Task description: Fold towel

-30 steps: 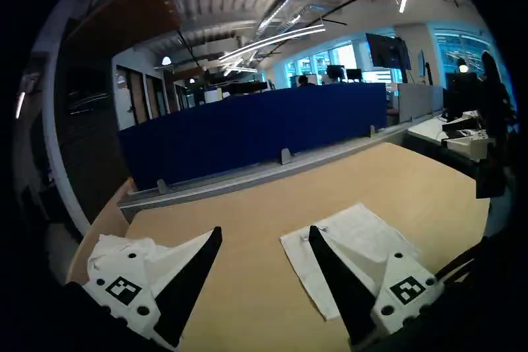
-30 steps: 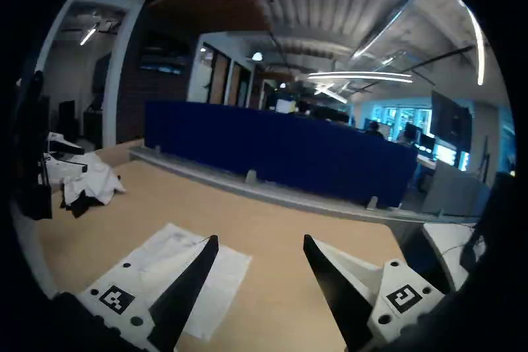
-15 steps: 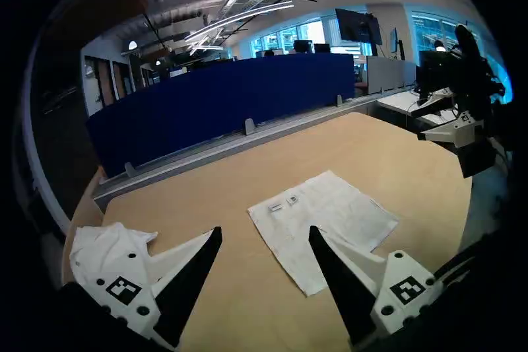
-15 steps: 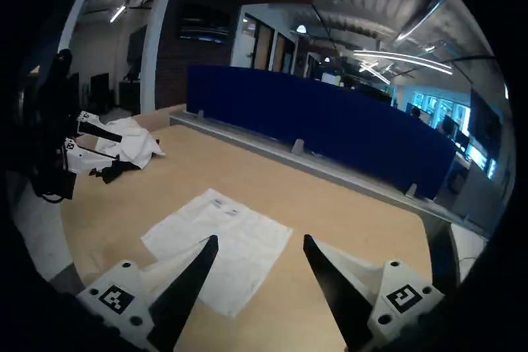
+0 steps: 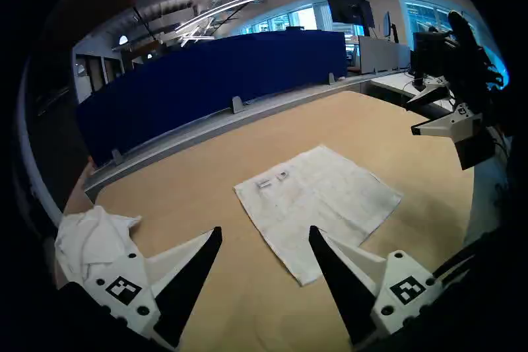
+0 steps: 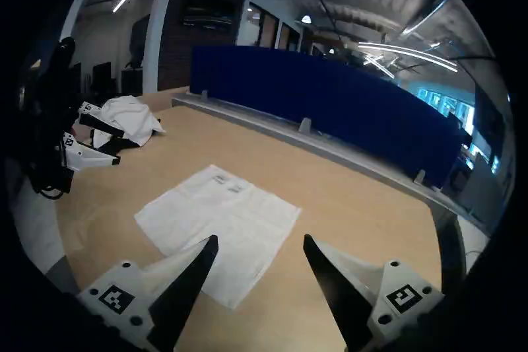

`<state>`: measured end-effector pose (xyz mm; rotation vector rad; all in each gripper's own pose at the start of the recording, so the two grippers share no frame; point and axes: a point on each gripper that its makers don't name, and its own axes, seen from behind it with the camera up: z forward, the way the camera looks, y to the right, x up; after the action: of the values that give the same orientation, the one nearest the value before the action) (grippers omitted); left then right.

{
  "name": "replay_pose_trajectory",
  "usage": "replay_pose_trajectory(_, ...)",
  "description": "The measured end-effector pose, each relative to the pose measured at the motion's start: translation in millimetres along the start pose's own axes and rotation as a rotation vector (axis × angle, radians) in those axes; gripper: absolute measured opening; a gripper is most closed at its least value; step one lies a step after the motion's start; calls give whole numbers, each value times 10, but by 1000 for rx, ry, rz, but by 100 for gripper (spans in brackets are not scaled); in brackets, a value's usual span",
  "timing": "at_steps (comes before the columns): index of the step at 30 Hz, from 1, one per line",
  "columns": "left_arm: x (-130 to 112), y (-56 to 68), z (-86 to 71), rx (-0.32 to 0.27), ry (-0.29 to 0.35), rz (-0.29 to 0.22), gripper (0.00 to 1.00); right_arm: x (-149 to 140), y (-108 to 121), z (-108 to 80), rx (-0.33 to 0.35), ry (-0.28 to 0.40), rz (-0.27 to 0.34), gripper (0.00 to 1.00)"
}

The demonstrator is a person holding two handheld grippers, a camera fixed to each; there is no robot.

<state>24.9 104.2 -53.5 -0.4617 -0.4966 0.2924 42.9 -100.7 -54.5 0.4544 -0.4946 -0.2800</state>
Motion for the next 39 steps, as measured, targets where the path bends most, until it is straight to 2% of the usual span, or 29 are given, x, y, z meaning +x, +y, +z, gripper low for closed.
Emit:
replay_pose_trajectory(11, -564, 220, 274, -46, -96, 26, 98, -593, -191, 263, 38, -72, -3, 100)
replay_pose_trajectory(18, -883, 336, 422, -74, -159, 26, 98, -950, -282, 392, 59, -131, 7, 100)
replay_pose_trajectory(26, -1091, 442, 543, -106, -204, 19, 98, -1259, -359, 457, 86, -192, 14, 100)
replay_pose_trajectory(32, -1185, 508, 606, -131, -226, 22, 98, -1388, -376, 471, 96, -217, 13, 100)
replay_pose_trajectory(39, -1277, 517, 639, -141, -254, 24, 98, -1504, -416, 486, 111, -244, 27, 96)
